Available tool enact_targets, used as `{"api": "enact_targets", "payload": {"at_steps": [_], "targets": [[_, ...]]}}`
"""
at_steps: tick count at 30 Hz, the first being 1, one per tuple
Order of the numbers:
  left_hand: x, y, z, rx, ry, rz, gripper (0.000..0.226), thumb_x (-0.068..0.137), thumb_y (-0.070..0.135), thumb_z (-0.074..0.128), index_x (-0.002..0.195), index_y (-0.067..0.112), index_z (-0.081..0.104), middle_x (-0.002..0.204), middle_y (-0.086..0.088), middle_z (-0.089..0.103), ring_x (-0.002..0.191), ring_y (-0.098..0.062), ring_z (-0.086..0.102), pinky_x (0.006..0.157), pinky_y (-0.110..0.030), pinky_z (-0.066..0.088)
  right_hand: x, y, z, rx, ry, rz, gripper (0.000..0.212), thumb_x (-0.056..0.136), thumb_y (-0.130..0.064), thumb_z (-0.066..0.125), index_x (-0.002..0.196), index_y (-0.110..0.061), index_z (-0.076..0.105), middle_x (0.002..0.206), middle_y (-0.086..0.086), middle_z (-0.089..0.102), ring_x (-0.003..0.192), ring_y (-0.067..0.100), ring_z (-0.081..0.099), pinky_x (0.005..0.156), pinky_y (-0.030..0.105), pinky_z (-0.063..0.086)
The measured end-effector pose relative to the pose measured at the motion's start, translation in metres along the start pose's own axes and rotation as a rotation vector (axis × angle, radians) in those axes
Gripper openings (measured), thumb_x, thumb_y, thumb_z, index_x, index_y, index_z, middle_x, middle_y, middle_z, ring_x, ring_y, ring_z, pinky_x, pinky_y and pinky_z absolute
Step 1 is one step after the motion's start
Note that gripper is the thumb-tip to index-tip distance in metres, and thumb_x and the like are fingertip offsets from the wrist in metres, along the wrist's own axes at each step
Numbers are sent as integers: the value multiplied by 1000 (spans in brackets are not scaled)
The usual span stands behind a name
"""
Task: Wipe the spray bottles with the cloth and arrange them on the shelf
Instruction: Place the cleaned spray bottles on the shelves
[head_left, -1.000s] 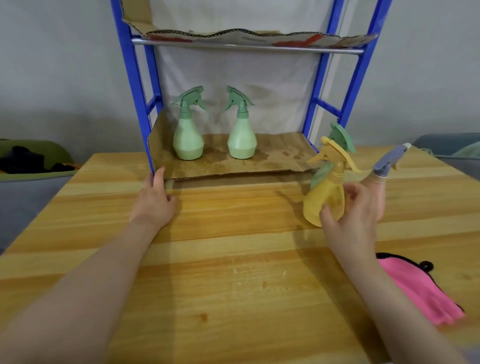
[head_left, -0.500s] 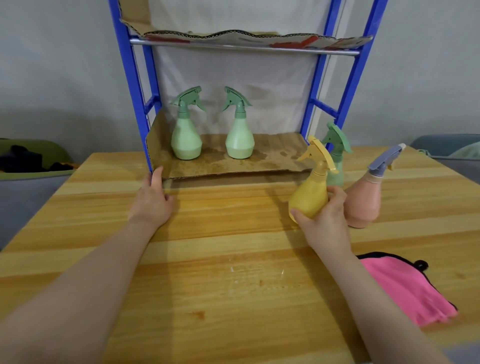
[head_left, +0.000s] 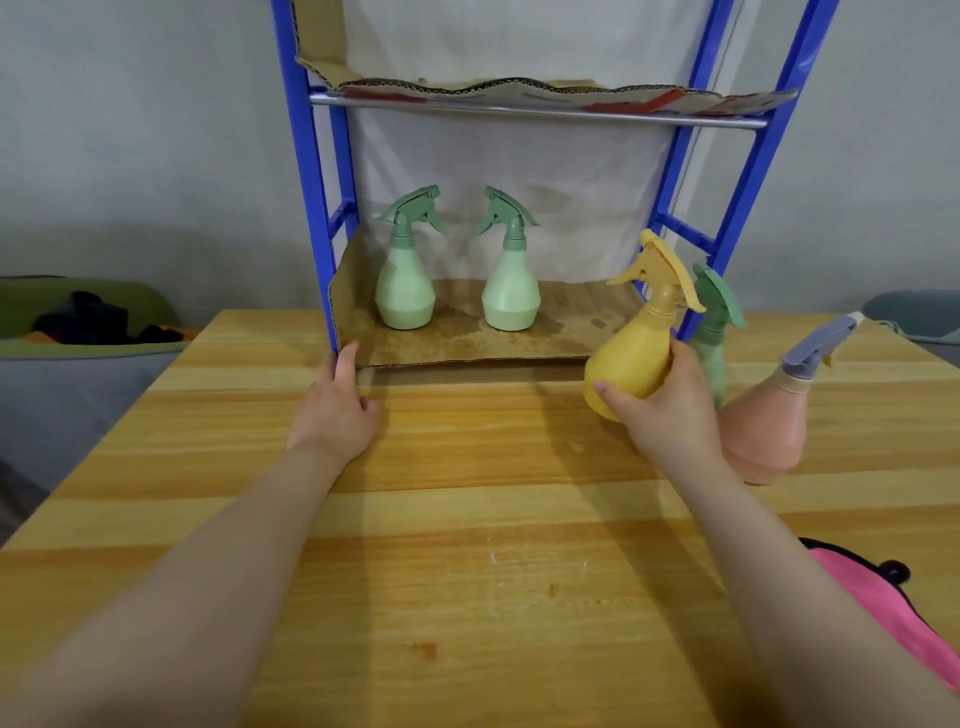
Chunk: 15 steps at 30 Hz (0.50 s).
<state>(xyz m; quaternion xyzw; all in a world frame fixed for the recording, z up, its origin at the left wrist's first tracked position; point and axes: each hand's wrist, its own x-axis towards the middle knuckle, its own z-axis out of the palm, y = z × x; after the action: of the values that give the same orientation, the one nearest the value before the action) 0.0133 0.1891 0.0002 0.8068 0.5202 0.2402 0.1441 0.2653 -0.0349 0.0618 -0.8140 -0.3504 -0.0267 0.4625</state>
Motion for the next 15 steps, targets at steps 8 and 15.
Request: {"api": "enact_targets", "payload": {"at_steps": [8, 15], "targets": [[4, -2, 1, -5, 6, 6, 77, 90, 19, 57, 153, 26, 14, 159, -9, 22, 117, -32, 54, 92, -46, 51, 60, -9, 23, 29, 16, 48, 87, 75, -39, 81, 145, -14, 36, 138, 7, 48, 123, 27, 50, 96, 44, 48], [6, -4, 5, 15, 26, -10, 76, 90, 19, 56, 153, 28, 13, 160, -10, 20, 115, -32, 55, 89, -45, 52, 95, -2, 49, -25, 5, 71, 86, 78, -41, 79, 145, -12, 35, 139, 11, 49, 127, 32, 49, 101, 51, 46]]}}
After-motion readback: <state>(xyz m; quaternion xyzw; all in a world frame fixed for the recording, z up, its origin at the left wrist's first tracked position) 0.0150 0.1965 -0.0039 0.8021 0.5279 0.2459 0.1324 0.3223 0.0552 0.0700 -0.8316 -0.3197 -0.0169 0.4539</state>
